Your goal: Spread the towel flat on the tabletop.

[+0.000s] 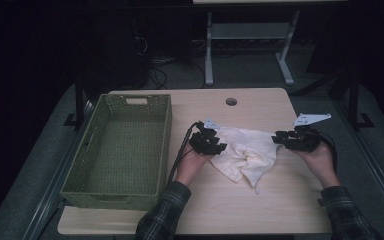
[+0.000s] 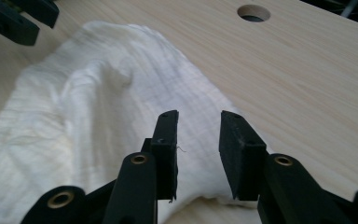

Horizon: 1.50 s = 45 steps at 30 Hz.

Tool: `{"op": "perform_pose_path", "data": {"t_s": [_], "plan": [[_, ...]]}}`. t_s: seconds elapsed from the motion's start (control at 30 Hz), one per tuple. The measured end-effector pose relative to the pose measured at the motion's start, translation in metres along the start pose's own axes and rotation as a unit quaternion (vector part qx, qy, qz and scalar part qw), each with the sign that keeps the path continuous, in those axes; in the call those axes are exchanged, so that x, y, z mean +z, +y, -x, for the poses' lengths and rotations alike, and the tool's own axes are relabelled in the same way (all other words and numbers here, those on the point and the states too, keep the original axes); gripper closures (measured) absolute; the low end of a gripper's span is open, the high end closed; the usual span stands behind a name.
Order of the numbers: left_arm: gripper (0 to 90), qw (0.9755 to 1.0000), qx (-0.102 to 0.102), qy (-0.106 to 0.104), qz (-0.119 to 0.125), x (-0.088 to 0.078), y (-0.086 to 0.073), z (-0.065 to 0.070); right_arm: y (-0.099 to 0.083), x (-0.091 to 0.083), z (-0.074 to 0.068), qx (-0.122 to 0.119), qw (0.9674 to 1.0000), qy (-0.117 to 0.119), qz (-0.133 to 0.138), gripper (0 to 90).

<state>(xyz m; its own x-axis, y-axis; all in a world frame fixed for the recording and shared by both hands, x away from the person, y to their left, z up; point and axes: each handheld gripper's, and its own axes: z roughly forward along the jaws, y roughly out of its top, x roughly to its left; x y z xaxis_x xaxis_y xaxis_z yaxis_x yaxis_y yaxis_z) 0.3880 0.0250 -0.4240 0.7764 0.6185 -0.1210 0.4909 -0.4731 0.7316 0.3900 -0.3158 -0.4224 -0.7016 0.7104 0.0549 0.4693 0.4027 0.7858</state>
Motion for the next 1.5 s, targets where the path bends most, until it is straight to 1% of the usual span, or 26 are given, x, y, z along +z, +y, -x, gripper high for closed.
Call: {"op": "perform_pose_path", "data": {"t_s": [0.07,0.1,0.13,0.2,0.27,0.3,0.37,0.47,0.5,0.6,0.63,0.7,0.73,0.77,0.8,0.83,0.93,1.0,1.03,1.13,1.23,1.27,1.33,1.4,1.43,1.5], "plan": [[60.5,1.0,0.002,-0.004,0.001,-0.002,-0.002,0.002,-0.001,-0.001,-0.003,-0.001,1.0,0.003,0.001,68.1],[60.6,1.0,0.005,-0.006,-0.001,-0.004,-0.003,0.005,-0.003,-0.004,-0.009,-0.002,1.0,0.008,0.006,68.9],[60.9,0.9999,0.014,-0.008,-0.005,-0.006,-0.007,0.009,-0.004,-0.005,-0.012,-0.001,0.9999,0.01,0.007,68.9],[61.3,0.9998,0.017,-0.008,-0.008,-0.007,-0.009,0.012,-0.005,-0.006,-0.015,-0.004,0.9999,0.012,0.008,69.1],[62.2,0.9995,0.024,-0.015,-0.013,-0.009,-0.014,0.016,-0.009,-0.006,-0.025,-0.004,0.9999,0.012,-0.001,69.7],[62.2,0.9994,0.026,-0.018,-0.014,-0.009,-0.017,0.018,-0.009,-0.006,-0.025,-0.004,0.9999,0.012,-0.001,69.7],[62.5,0.9987,0.04,-0.02,-0.023,-0.011,-0.024,0.025,-0.015,-0.005,-0.034,-0.01,0.9997,0.019,-0.01,69.7],[62.6,0.9983,0.045,-0.026,-0.027,-0.012,-0.028,0.028,-0.019,-0.005,-0.042,-0.014,0.9996,0.022,-0.012,69.4],[62.6,0.9978,0.05,-0.029,-0.033,-0.011,-0.033,0.034,-0.022,-0.006,-0.051,-0.012,0.9993,0.031,-0.016,69.2],[62.1,0.9968,0.057,-0.037,-0.04,-0.009,-0.037,0.04,-0.028,-0.006,-0.063,-0.016,0.9988,0.042,-0.018,68.6],[62.1,0.9964,0.061,-0.041,-0.041,-0.008,-0.039,0.042,-0.028,-0.006,-0.063,-0.016,0.9988,0.042,-0.018,68.6],[61.8,0.9953,0.07,-0.047,-0.049,-0.004,-0.045,0.052,-0.035,-0.004,-0.075,-0.014,0.9981,0.057,-0.019,68.3],[61.7,0.9953,0.07,-0.047,-0.049,-0.004,-0.045,0.052,-0.037,-0.003,-0.079,-0.017,0.9977,0.062,-0.022,68.1],[61.5,0.9944,0.078,-0.052,-0.05,0.0,-0.046,0.057,-0.039,-0.002,-0.083,-0.014,0.9974,0.066,-0.026,67.9],[61.5,0.9944,0.078,-0.052,-0.05,0.0,-0.046,0.057,-0.039,-0.002,-0.083,-0.014,0.9974,0.066,-0.026,67.9],[61.5,0.9943,0.082,-0.052,-0.043,0.004,-0.046,0.061,-0.042,-0.001,-0.091,-0.014,0.9966,0.077,-0.028,67.4],[61.1,0.994,0.086,-0.054,-0.04,0.009,-0.046,0.065,-0.044,0.001,-0.101,-0.017,0.9955,0.088,-0.029,66.1],[60.9,0.9938,0.087,-0.057,-0.041,0.01,-0.046,0.066,-0.044,0.002,-0.105,-0.016,0.9953,0.09,-0.031,65.3],[60.9,0.9935,0.089,-0.057,-0.042,0.013,-0.046,0.068,-0.045,0.005,-0.109,-0.023,0.9949,0.092,-0.036,63.9],[61.0,0.9932,0.093,-0.055,-0.042,0.016,-0.046,0.07,-0.045,0.008,-0.111,-0.027,0.9949,0.088,-0.041,63.7],[60.9,0.9934,0.091,-0.058,-0.039,0.021,-0.047,0.071,-0.046,0.013,-0.113,-0.029,0.994,0.094,-0.046,61.6],[60.9,0.9929,0.094,-0.058,-0.043,0.022,-0.047,0.072,-0.046,0.014,-0.114,-0.037,0.9939,0.094,-0.045,61.5],[61.0,0.9925,0.099,-0.057,-0.044,0.024,-0.047,0.073,-0.046,0.015,-0.115,-0.037,0.9938,0.094,-0.047,61.5],[64.2,0.9922,0.105,-0.051,-0.043,0.026,-0.047,0.075,-0.046,0.019,-0.118,-0.044,0.9934,0.09,-0.055,61.9],[67.0,0.992,0.11,-0.043,-0.044,0.026,-0.046,0.075,-0.047,0.021,-0.118,-0.053,0.993,0.087,-0.06,71.5],[75.3,0.9925,0.108,-0.037,-0.044,0.026,-0.046,0.074,-0.047,0.022,-0.118,-0.057,0.9929,0.083,-0.064,79.9]]}}
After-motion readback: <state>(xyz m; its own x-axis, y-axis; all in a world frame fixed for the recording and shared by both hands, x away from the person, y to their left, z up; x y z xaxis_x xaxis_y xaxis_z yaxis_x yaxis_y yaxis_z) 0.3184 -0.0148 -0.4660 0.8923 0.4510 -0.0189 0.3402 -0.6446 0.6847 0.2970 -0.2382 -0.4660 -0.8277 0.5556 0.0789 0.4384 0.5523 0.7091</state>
